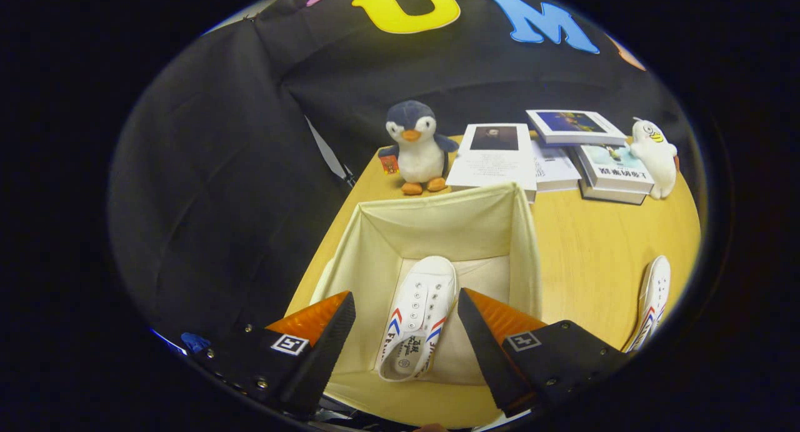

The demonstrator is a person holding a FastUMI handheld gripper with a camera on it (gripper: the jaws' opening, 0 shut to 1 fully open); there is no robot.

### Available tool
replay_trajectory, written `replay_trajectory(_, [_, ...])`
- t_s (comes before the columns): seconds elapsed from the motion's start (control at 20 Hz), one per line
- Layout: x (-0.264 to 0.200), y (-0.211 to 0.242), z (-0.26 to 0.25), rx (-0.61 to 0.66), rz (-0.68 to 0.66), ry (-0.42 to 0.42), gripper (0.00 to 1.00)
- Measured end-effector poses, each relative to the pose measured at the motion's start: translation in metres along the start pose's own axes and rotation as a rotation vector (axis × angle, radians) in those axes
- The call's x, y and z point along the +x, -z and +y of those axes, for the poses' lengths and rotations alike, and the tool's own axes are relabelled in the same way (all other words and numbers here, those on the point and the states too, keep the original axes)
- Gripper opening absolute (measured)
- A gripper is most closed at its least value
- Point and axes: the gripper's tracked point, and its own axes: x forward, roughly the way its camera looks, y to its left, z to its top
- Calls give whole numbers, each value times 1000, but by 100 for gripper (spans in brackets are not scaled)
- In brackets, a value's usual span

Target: Open the storage box then place both shoes into the box .Put the left shoe in first, then the right shoe, with the right side of both shoes facing outward in a uniform manner.

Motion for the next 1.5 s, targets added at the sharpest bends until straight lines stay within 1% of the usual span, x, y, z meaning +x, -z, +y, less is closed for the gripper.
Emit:
replay_trajectory(0.15, [-28, -17, -26, -27, -58, 37, 99])
replay_trajectory(0.3, [-53, -24, -58, -19, -89, 68, 99])
replay_trajectory(0.7, [-103, -21, -173, 54, -113, 211, 99])
replay_trajectory(0.9, [-119, -9, -230, 109, -103, 271, 99])
replay_trajectory(1.1, [-126, 18, -280, 147, -60, 334, 99])
replay_trajectory(1.5, [-119, 77, -350, 208, 52, 406, 99])
